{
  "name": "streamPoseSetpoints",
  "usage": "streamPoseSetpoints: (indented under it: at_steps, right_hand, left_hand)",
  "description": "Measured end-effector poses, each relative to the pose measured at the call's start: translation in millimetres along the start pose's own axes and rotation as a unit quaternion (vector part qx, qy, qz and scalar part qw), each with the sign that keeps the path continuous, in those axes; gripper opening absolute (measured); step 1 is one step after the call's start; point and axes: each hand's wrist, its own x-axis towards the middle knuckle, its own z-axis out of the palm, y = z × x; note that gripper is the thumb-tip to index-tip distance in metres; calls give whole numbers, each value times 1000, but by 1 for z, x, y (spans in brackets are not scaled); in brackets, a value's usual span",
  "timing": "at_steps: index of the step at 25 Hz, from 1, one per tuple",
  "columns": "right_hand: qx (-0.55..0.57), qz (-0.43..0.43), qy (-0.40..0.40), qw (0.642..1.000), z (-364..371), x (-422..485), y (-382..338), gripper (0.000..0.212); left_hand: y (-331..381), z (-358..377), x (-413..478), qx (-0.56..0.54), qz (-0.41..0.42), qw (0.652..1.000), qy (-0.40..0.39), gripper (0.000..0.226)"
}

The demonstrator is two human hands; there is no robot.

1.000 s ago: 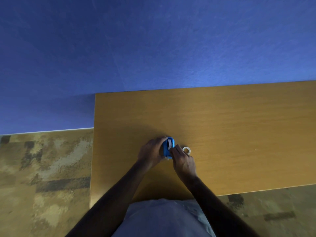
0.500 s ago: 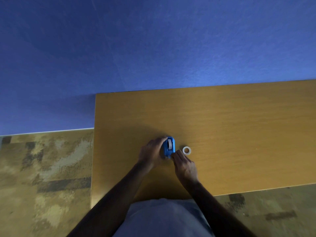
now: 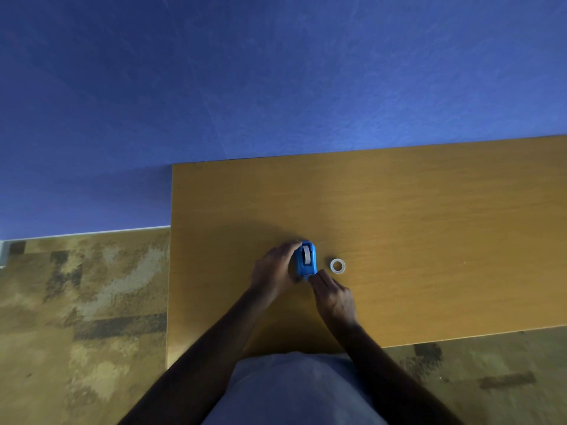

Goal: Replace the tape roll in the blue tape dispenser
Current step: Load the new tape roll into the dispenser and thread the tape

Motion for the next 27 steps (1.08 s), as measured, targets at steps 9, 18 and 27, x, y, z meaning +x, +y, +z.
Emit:
streamPoseSetpoints:
  at_steps: [9, 18, 27]
  right_hand:
    - [-7, -12, -1, 1000, 2, 2, 3, 24]
    - [-21, 8, -13, 1000, 1, -3, 2, 27]
    - [-8, 109, -88, 990, -4, -7, 0, 12]
  left_hand:
    - [-3, 2, 0, -86, 1, 996, -12, 94]
    - [1, 4, 2, -150, -13, 989, -9, 70]
    - [-4, 10, -2, -207, -60, 976, -12, 71]
